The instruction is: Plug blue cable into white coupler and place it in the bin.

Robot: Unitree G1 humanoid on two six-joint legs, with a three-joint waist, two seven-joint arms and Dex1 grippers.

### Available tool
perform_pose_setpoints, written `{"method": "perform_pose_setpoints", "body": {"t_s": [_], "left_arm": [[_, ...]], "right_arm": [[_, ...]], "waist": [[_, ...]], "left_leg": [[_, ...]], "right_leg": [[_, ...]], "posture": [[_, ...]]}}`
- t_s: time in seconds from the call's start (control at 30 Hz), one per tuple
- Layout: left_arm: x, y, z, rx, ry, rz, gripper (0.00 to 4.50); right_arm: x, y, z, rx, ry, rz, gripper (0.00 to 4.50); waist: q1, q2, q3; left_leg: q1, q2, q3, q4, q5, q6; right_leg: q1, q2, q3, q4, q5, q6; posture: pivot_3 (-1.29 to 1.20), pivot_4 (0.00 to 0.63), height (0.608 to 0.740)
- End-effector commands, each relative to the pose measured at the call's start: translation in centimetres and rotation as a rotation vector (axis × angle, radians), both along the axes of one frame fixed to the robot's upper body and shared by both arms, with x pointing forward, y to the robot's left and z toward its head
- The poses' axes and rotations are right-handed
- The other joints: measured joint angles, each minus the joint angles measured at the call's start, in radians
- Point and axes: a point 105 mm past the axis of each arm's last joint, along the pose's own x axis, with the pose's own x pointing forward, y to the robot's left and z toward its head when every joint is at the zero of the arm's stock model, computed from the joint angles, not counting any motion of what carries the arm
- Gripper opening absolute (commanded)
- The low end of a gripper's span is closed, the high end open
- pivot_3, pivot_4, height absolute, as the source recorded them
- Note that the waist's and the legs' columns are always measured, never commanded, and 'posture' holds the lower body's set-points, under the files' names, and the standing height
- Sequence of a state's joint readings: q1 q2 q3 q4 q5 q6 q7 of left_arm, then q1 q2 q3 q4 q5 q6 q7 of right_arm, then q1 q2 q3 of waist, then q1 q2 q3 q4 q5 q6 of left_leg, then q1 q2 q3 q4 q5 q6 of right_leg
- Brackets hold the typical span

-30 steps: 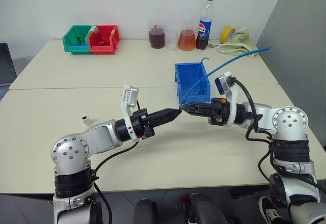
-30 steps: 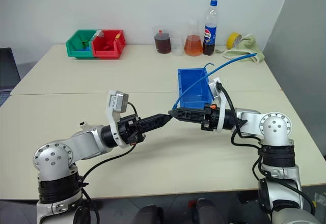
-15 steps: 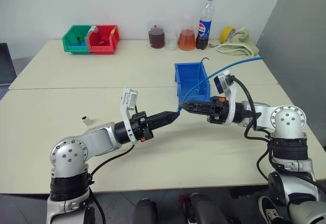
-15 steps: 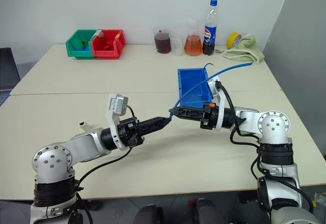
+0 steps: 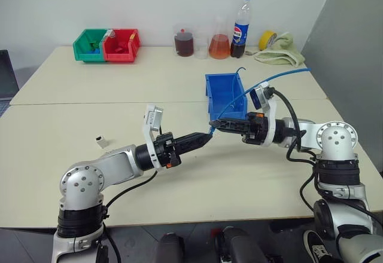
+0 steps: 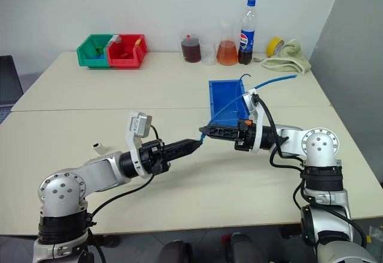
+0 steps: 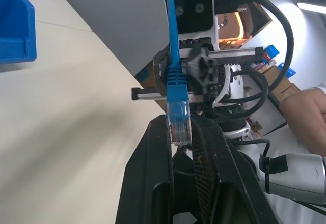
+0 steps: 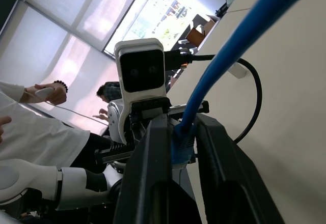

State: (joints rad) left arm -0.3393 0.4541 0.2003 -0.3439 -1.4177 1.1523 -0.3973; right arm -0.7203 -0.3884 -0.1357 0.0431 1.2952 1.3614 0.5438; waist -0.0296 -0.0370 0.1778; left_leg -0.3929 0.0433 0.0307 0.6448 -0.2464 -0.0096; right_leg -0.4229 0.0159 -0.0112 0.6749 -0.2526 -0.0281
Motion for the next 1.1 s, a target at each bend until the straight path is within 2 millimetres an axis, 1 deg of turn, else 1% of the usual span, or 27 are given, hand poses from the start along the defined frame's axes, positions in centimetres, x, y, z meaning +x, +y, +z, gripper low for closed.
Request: {"method": "perform_pose_setpoints", "body": {"t_s": [0.03, 0.43, 0.63, 0.7, 0.83, 0.93, 1.0, 1.03, 1.07, 1.1], "left_arm": [[-0.6, -0.2, 0.9, -0.019, -0.042, -0.027, 0.23], [-0.6, -0.2, 0.9, -0.015, -0.045, -0.029, 0.23], [-0.5, -0.2, 1.0, -0.012, -0.050, -0.026, 0.23], [-0.3, -0.1, 0.9, -0.006, -0.061, -0.008, 0.94], [-0.5, 0.1, 0.9, -0.013, -0.055, -0.016, 1.70], [-1.0, 0.7, 1.0, -0.007, -0.057, -0.017, 2.26], [-1.4, 1.5, 0.8, 0.010, -0.050, -0.002, 2.64], [-1.6, 1.9, 0.7, 0.023, -0.046, 0.007, 2.99], [-1.7, 2.2, 0.6, 0.031, -0.044, 0.014, 3.16], [-2.0, 2.9, 0.1, 0.061, -0.042, 0.037, 3.35]], "right_arm": [[-0.2, 0.0, 1.1, 0.024, -0.036, 0.014, 0.03], [-0.2, -0.6, 1.1, 0.010, -0.035, 0.019, 0.02], [-0.1, -0.5, 1.1, 0.006, -0.042, 0.016, 0.02], [0.0, -0.6, 1.2, 0.003, -0.054, 0.006, 0.02], [0.2, -0.5, 1.4, 0.002, -0.068, -0.007, 0.02], [0.4, -0.4, 1.5, -0.001, -0.084, -0.018, 0.02], [0.5, -0.4, 1.4, -0.004, -0.093, -0.025, 0.02], [0.5, -0.4, 1.4, -0.005, -0.097, -0.026, 0.02], [0.5, -0.4, 1.5, -0.005, -0.100, -0.027, 0.02], [0.5, -0.3, 1.5, -0.007, -0.107, -0.027, 0.02]], "waist": [[0.000, 0.000, 0.000], [0.000, 0.000, 0.000], [0.000, 0.000, 0.000], [0.000, 0.000, 0.000], [0.000, 0.000, 0.000], [-0.001, 0.000, 0.000], [-0.003, 0.000, 0.000], [-0.003, 0.001, 0.000], [-0.003, 0.001, 0.000], [-0.001, 0.001, 0.001]], "left_leg": [[0.000, 0.000, 0.000, 0.000, 0.000, 0.000], [-0.001, 0.000, 0.000, 0.000, 0.000, 0.000], [-0.001, 0.000, 0.000, 0.000, 0.000, 0.000], [-0.001, 0.000, 0.000, 0.000, 0.000, 0.000], [-0.002, 0.000, 0.000, 0.000, 0.000, 0.000], [-0.002, 0.000, 0.000, -0.001, 0.000, 0.000], [-0.002, 0.000, 0.000, -0.001, 0.000, 0.000], [-0.002, 0.000, 0.000, -0.001, 0.000, 0.000], [-0.003, 0.001, 0.000, -0.001, 0.000, 0.000], [-0.003, 0.001, 0.000, -0.001, 0.000, 0.000]], "right_leg": [[0.000, 0.000, 0.000, 0.000, 0.000, 0.000], [0.000, 0.000, 0.000, -0.001, 0.000, 0.000], [-0.001, 0.000, 0.000, -0.001, 0.000, 0.000], [-0.001, 0.000, 0.000, -0.001, 0.000, 0.000], [-0.001, 0.000, 0.000, -0.002, 0.000, 0.000], [-0.001, 0.000, 0.000, -0.002, 0.000, 0.000], [-0.002, 0.000, 0.000, -0.002, 0.000, 0.000], [-0.002, 0.000, 0.000, -0.002, 0.000, 0.000], [-0.003, 0.000, 0.000, -0.002, 0.000, 0.000], [-0.003, 0.000, 0.000, -0.002, 0.000, 0.000]], "posture": [[0.00, 0.150, 0.740], [0.00, 0.150, 0.740], [0.00, 0.150, 0.740], [0.00, 0.150, 0.740], [0.00, 0.150, 0.740], [0.00, 0.150, 0.740], [0.00, 0.150, 0.740], [0.00, 0.150, 0.740], [0.00, 0.150, 0.740], [0.00, 0.150, 0.740]]}}
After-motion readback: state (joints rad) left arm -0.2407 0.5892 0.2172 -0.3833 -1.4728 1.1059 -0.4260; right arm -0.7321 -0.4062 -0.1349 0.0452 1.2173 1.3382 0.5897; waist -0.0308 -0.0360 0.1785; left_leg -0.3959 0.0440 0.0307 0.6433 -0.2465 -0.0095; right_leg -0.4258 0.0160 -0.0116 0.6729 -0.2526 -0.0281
